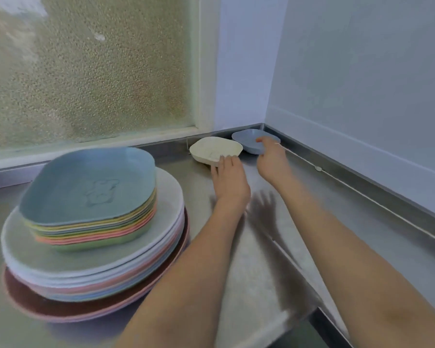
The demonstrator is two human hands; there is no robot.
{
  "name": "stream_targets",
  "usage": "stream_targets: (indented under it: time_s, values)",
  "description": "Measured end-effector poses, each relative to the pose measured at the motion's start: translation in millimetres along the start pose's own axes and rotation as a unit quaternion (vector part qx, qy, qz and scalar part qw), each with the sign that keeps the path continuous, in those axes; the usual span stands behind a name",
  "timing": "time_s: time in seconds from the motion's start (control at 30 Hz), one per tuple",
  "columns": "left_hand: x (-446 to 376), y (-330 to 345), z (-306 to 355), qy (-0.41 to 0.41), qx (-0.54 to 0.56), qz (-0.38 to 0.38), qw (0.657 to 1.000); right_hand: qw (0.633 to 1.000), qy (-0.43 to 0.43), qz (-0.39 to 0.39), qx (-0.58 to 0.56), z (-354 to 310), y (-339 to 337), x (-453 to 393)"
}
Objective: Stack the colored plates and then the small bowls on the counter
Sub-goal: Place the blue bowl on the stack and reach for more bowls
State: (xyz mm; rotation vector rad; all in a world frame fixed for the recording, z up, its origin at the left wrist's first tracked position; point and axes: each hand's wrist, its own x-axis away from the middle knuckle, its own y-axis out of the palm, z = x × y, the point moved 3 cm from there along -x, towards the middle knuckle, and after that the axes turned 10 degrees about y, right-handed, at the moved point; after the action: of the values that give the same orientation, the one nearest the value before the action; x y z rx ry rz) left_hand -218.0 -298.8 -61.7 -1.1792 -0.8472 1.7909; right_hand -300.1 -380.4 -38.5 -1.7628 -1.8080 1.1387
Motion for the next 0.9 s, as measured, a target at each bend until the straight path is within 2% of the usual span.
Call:
stream_targets:
  time_s: [0.13,0.2,0.3,0.43,0.53,0.73,0.9]
  values:
    - [-27,31,-11,-0.021,-0.061,-0.049,0.997,0.994,-0.008,-0.02,0.104,10,28,-36]
    - [-34,38,-13,-0.026,-0.082,-0.04,0.996,0.989,-0.003,-0.029,0.146,13,41,-49]
    - [-36,36,-14,0.009,-0.116,0.006,0.993,0.983,0.009,-0.044,0.179,19,60,-58]
    - [-32,28,-18,0.043,-0.13,0.005,0.991,0.986,-0.009,0.032,0.163,22,59,-49]
    - [-16,21,-14,0.058,-0.137,-0.01,0.989,0.99,0.003,0.055,0.134,19,45,-31]
    - [32,-7,-2,0.068,-0.134,-0.023,0.988,0.993,0.036,0.044,0.103,18,20,26]
    - [89,-27,13,0.116,-0.129,-0.039,0.984,0.995,0.045,-0.007,0.088,24,-9,74]
